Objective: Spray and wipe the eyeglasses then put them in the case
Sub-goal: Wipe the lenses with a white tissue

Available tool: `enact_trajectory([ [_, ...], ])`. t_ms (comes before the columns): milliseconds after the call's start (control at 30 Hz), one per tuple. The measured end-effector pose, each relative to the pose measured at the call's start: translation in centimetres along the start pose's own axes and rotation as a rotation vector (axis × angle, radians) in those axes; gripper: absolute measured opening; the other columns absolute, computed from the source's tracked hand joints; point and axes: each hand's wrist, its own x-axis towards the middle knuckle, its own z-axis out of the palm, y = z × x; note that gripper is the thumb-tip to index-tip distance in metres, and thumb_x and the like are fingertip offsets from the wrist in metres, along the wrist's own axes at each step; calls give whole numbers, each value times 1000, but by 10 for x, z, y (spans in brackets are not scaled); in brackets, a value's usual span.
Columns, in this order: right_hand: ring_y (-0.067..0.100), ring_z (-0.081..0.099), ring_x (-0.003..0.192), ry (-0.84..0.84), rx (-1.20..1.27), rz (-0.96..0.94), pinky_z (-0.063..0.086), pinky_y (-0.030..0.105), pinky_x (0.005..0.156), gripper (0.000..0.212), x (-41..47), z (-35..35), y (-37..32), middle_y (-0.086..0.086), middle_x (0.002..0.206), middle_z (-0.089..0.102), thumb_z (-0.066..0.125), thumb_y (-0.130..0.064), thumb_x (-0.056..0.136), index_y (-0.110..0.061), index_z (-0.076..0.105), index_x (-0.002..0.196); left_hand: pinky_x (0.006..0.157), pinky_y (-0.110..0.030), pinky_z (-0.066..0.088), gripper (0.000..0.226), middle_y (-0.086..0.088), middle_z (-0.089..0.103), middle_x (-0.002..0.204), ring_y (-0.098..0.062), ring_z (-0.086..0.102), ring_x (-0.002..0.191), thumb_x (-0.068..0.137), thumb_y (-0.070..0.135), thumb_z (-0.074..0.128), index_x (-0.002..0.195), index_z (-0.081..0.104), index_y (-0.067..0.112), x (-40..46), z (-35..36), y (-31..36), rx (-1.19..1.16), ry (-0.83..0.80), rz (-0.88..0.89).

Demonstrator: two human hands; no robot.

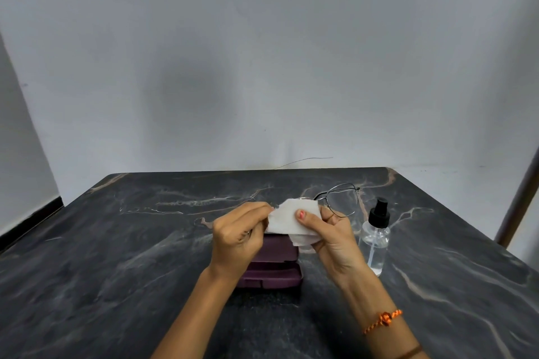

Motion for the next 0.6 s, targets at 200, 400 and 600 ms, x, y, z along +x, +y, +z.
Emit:
enact_trajectory([
  [200, 15, 70, 62, 54, 301, 48, 57, 26, 51, 18, 0, 10, 4, 9, 65, 73, 58, 0, 58, -1, 66, 74, 70, -10, 51, 13, -13, 69, 66, -9, 61, 71, 74, -1, 60, 70, 70, -8, -1, 0, 0, -51, 2, -11],
  [400, 15, 71, 64, 28, 442, 29, 57, 23, 53, 17, -2, 15, 8, 10, 68, 74, 57, -3, 66, -4, 73, 70, 64, -14, 51, 14, -15, 69, 66, -13, 62, 68, 66, -18, 58, 65, 69, -10, -7, 8, 2, 12, -27, 16],
  [600, 12, 71, 65, -6, 44, -10, 57, 22, 53, 13, 1, 6, 1, 4, 70, 75, 65, -10, 61, -7, 74, 71, 61, -16, 48, 23, -16, 68, 65, -12, 59, 68, 71, -11, 46, 64, 68, -11, -1, 1, -1, 4, -9, -14],
])
